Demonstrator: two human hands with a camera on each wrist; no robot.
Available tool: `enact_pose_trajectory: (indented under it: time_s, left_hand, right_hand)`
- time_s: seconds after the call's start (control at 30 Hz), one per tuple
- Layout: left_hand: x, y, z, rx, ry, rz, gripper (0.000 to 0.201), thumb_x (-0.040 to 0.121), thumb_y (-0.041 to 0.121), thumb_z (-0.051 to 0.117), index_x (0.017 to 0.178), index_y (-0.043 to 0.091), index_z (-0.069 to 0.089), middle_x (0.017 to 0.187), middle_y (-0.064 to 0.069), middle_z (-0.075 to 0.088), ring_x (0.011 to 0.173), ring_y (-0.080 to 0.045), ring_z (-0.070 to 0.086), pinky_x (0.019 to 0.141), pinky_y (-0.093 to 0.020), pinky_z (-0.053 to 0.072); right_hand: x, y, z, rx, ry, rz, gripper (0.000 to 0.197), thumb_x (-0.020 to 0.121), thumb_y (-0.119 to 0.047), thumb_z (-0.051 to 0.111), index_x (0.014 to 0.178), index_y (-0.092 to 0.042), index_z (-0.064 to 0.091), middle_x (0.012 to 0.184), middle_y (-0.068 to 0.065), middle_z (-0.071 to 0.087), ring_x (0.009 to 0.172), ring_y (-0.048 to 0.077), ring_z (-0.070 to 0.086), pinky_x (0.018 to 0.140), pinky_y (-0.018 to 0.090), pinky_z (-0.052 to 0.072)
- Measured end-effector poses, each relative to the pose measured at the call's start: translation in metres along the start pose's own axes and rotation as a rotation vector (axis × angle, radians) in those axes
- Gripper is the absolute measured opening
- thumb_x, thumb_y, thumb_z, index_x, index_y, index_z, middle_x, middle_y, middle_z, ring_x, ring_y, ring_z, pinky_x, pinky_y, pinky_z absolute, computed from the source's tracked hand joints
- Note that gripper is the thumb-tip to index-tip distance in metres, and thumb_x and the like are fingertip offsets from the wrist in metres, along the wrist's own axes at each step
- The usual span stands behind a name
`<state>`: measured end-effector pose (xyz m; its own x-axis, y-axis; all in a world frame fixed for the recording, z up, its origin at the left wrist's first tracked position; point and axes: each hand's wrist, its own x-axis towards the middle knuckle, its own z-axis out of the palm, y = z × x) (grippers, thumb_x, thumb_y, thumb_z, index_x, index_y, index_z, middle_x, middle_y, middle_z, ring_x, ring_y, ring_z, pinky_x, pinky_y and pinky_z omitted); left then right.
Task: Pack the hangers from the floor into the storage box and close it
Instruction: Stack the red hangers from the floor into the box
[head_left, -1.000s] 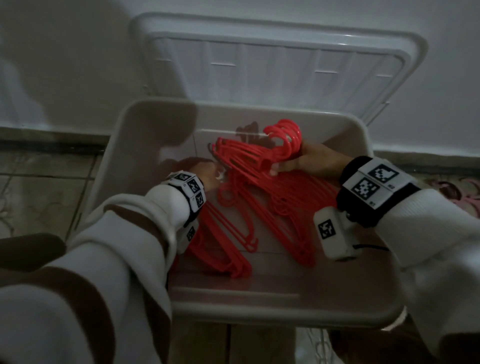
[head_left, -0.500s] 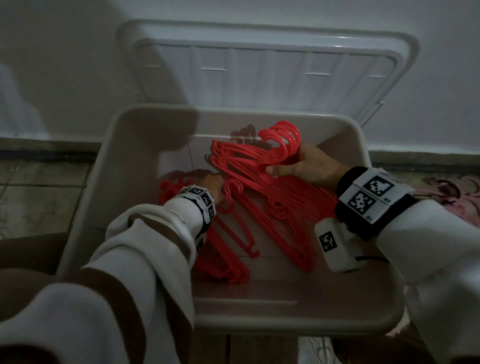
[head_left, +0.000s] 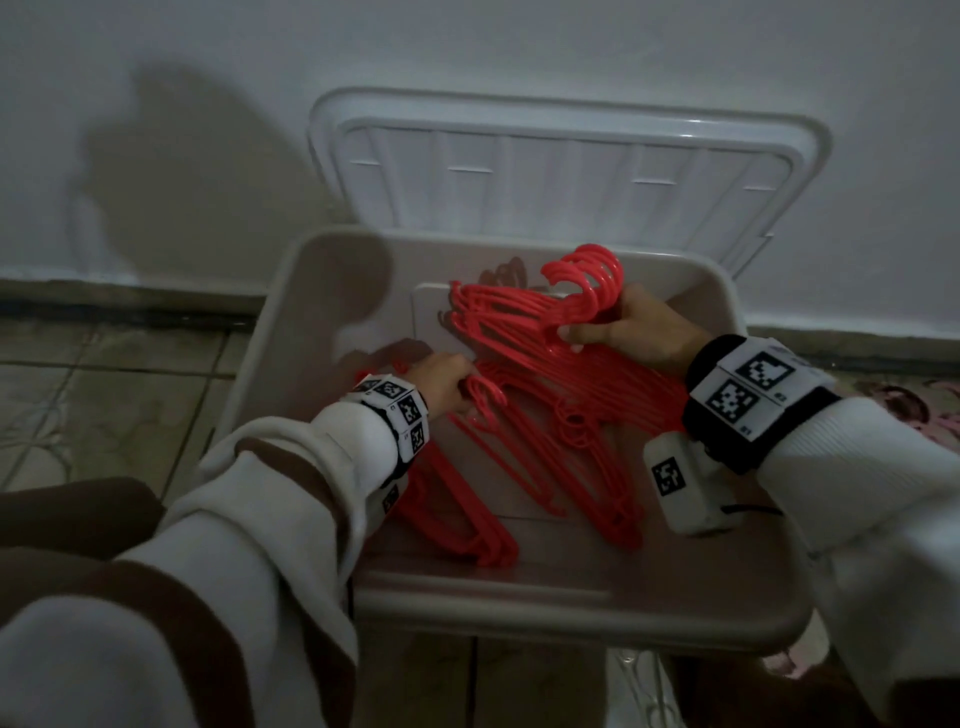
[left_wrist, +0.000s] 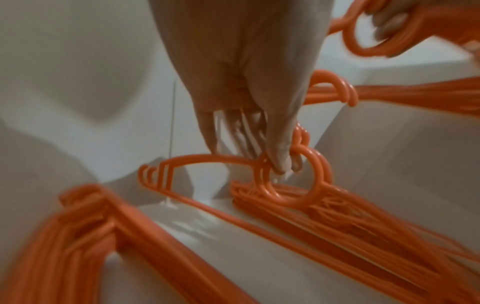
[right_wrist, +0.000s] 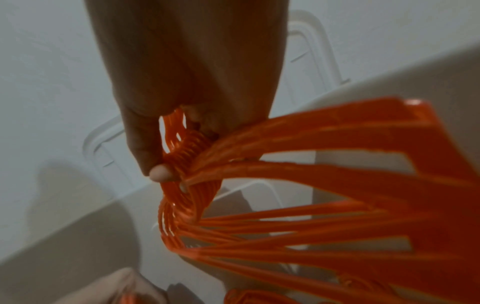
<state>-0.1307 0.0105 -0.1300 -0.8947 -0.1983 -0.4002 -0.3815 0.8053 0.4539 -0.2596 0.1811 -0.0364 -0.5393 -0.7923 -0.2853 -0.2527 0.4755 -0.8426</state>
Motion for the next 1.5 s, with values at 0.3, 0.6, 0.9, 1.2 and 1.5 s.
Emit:
enact_pose_trajectory:
  time_s: [0.3,0.6,0.9,1.2,1.5]
  left_hand:
    - [-0.041,0.016,-0.033,-0.105,0.036,0.071,0.027,0.069,0.027,0.080,0.091,0.013,0.074,0.083,0.000,0.072,0.079,-0.014,0.067,0.077,-0.031,0.053]
    - [-0.074,0.001,-0.051,-0.274,0.060,-0.083,0.026,0.076,0.027,0.076,0.070,0.014,0.054,0.064,0.006,0.059,0.049,0.013,0.056,0.052,-0.003,0.040]
    - [-0.090,0.005,-0.078,-0.479,-0.071,-0.141,0.014,0.082,-0.004,0.062,0.095,-0.007,0.062,0.063,0.001,0.059,0.049,0.001,0.056,0.049,-0.008,0.038]
    - [-0.099,0.000,-0.084,-0.586,-0.188,-0.202,0.015,0.088,0.004,0.059,0.102,0.006,0.064,0.105,-0.006,0.070,0.086,-0.010,0.063,0.083,-0.025,0.046]
    - [-0.101,0.004,-0.080,-0.604,-0.092,-0.236,0.012,0.086,0.001,0.060,0.098,-0.001,0.064,0.079,0.004,0.073,0.068,-0.003,0.063,0.073,-0.019,0.051]
  right_hand:
    - [-0.013,-0.012,0.002,-0.095,0.013,0.022,0.021,0.082,-0.007,0.066,0.065,-0.018,0.059,0.071,-0.001,0.061,0.066,0.006,0.057,0.085,0.028,0.046]
    - [-0.012,-0.014,0.012,-0.338,0.068,0.142,0.039,0.082,-0.021,0.068,0.117,-0.005,0.060,0.115,0.015,0.064,0.107,0.029,0.059,0.098,0.034,0.044]
    - [-0.008,-0.023,0.022,-0.430,0.063,0.194,0.044,0.083,-0.027,0.067,0.119,-0.004,0.059,0.116,0.016,0.063,0.107,0.030,0.059,0.095,0.034,0.044]
    - [-0.015,-0.032,0.035,-0.479,0.090,0.100,0.035,0.083,-0.020,0.067,0.115,-0.006,0.062,0.114,0.015,0.064,0.107,0.026,0.058,0.076,0.021,0.038]
    - [-0.025,-0.036,0.033,-0.499,0.093,0.024,0.033,0.084,-0.014,0.065,0.114,-0.001,0.060,0.113,0.018,0.064,0.107,0.027,0.058,0.076,0.023,0.032]
